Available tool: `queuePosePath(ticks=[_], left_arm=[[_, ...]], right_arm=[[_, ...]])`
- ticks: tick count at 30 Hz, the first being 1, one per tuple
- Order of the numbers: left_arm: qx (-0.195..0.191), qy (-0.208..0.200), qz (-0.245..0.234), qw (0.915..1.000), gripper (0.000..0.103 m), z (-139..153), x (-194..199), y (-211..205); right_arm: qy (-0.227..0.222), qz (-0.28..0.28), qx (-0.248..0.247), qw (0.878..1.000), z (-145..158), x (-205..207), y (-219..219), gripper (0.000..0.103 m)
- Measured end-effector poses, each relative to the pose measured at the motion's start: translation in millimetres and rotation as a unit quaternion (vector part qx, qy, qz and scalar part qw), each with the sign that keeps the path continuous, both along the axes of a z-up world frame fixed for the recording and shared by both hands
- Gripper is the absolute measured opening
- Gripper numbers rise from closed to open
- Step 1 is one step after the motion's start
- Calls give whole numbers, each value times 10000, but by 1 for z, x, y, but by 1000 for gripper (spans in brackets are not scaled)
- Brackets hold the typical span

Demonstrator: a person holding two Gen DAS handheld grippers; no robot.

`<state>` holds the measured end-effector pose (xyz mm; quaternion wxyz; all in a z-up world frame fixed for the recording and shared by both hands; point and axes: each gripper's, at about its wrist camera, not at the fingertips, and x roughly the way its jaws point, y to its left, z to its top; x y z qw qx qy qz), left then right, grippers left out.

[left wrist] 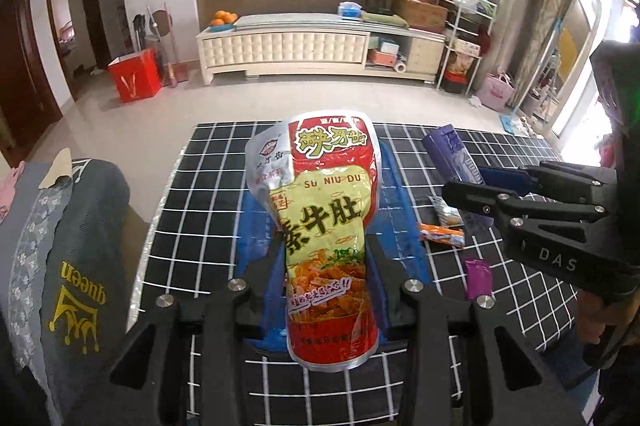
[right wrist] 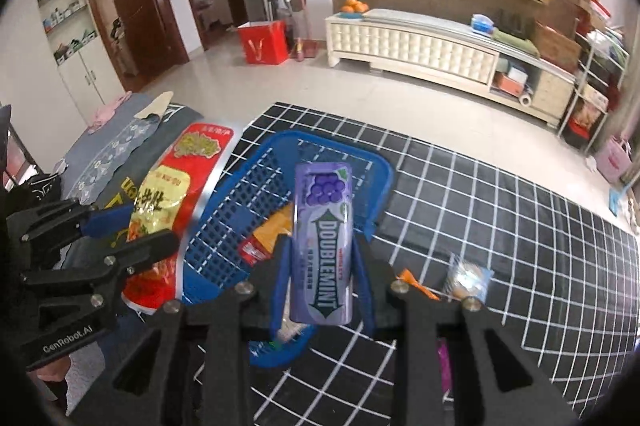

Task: Organize snacks
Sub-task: 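Carry the Su Niu Du bag and gum pack over the blue basket, then open the left gripper to drop the Su Niu Du bag into the basket, then open the right gripper to drop the gum pack into the basket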

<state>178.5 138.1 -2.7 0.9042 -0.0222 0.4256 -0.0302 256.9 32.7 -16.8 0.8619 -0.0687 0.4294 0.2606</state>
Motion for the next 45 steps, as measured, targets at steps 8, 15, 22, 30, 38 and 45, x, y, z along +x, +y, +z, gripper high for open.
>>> queuePosePath(ticks=[8, 15, 22, 30, 38, 45], left_arm=[[-113, 154, 97, 9998, 35, -12, 31, 22], [-214, 450, -26, 9988, 35, -39, 66, 28], [-354, 747, -83, 9965, 37, -61, 94, 31], [-217, 629, -309, 9973, 56, -66, 99, 23], [-362, 578, -248, 9974, 61, -62, 94, 25], [-484, 469, -273, 9974, 65, -49, 77, 16]], right_arm=[[315, 99, -52, 9994, -14, 27, 30, 35], [569, 50, -304, 9979, -39, 58, 45, 35], [825, 16, -565, 9950, -63, 77, 51, 35], [891, -208, -860, 9921, -74, 90, 53, 36], [424, -269, -1009, 9936, -55, 76, 48, 82], [430, -416, -655, 9961, -30, 51, 18, 84]])
